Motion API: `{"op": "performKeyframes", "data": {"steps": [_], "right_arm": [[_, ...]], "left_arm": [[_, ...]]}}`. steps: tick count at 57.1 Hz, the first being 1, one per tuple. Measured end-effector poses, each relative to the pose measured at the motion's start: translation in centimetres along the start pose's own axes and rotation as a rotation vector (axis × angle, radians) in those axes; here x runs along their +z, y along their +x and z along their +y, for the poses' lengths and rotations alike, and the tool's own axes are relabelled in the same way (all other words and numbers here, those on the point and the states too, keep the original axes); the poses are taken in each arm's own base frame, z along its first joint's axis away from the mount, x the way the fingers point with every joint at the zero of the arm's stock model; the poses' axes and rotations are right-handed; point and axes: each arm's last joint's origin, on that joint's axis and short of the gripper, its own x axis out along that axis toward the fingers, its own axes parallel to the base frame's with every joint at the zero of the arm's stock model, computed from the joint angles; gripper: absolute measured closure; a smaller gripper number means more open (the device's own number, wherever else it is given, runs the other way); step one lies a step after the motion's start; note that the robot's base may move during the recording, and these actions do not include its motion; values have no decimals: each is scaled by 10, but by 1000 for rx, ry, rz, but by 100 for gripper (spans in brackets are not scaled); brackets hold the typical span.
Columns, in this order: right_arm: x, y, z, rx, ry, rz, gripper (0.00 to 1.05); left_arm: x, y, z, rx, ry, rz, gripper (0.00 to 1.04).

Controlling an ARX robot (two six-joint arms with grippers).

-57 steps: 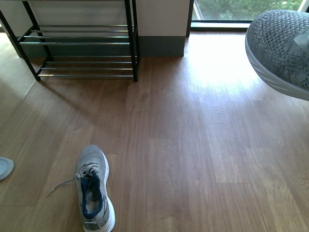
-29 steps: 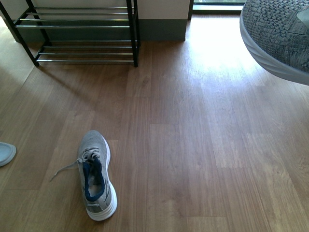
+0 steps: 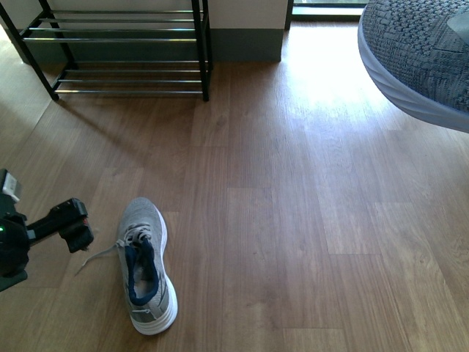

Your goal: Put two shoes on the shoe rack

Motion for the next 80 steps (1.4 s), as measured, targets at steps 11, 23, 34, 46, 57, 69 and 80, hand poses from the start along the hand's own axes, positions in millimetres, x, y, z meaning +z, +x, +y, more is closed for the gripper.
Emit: {"op": "performKeyframes", "data": {"steps": [11,23,34,46,57,69,80], "right_arm": [[0,0,0,0,0,0,103],[0,0,0,0,0,0,103],[0,0,0,0,0,0,103],[0,0,0,0,0,0,103],[0,0,0,0,0,0,103],[0,0,0,0,0,0,103],[0,0,0,0,0,0,103]], "left_arm": [[13,42,-6,24,40,86,9],[26,80,-15,-27,83,157,9],[27,113,-21,-74,137,244,9],[20,139,-26,-80,200,306,9],[11,152,-29,-94,249,331,9],[11,154,-29,-35,297,301,30],[12,155,-28,-24,300,293,64]]}}
